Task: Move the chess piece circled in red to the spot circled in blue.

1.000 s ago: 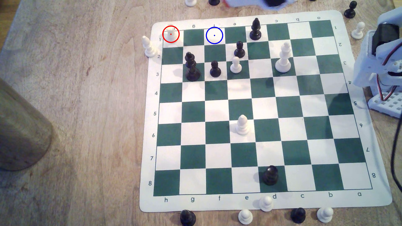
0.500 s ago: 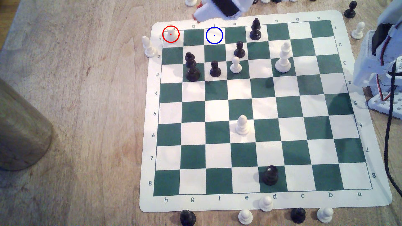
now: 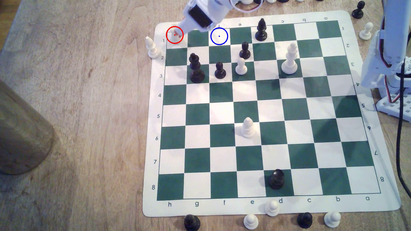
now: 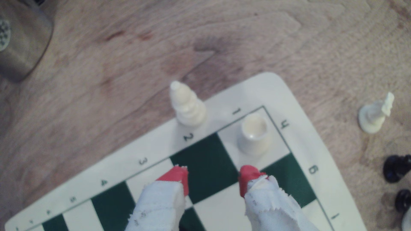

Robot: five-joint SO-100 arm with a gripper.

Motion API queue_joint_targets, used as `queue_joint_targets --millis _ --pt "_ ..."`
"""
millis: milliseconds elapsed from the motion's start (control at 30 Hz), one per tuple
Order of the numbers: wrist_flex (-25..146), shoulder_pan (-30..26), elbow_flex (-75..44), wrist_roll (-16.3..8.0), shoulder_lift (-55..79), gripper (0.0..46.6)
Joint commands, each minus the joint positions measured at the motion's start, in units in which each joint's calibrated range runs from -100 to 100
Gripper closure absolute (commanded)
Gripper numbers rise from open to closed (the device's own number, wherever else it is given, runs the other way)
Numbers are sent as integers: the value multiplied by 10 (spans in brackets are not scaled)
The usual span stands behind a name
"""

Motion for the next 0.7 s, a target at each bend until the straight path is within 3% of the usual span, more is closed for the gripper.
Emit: queue_joint_targets --millis 0,167,667 --pt "-16 4 -76 -2 9 322" --pt "-25 16 -114 -4 43 294" --pt "-25 40 -213 -2 136 288"
